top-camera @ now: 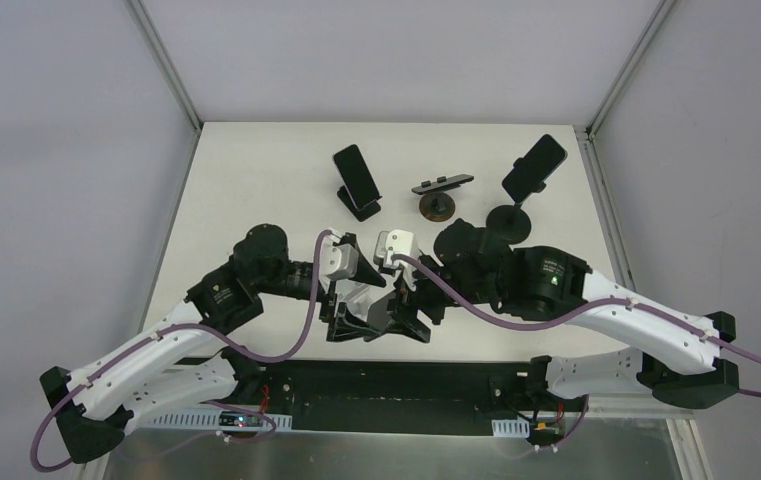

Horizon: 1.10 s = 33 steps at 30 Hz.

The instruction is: Remove the phone from the phone stand

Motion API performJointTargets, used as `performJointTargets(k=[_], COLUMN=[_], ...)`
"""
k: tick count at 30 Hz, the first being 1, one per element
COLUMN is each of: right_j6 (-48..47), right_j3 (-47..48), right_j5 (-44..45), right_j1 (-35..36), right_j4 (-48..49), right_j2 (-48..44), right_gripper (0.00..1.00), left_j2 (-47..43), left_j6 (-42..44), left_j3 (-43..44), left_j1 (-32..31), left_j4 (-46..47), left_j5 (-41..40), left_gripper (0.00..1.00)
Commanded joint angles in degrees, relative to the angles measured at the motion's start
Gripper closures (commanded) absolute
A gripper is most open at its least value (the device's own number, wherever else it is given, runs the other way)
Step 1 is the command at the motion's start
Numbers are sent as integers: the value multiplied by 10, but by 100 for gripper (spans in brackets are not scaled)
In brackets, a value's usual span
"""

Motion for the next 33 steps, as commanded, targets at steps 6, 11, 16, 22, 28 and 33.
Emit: performJointTargets(k=[6, 11, 16, 22, 28, 33], right_j6=[-12, -11, -12, -13, -11, -9], right_j3=[9, 10, 16, 16, 15, 13], right_j5=[16, 15, 19, 23, 22, 17], right_j1=[3, 3, 3, 3, 3, 3], right_j4=[56, 64, 68, 78, 89, 91], right_j2=[-22, -23, -21, -24, -31, -35], right_gripper=[56, 56, 56, 56, 56, 56], left_j2=[3, 9, 15, 21, 18, 16], left_j6=[-12, -15, -16, -17, -13, -7], left_j3=[6, 0, -1, -3, -9, -15], left_j1=[-6, -8, -11, -14, -16, -17], left_j4=[39, 44, 47, 48, 47, 47], left_j5=[13, 7, 7, 10, 15, 18], left_gripper=[0, 0, 0, 0, 0, 0])
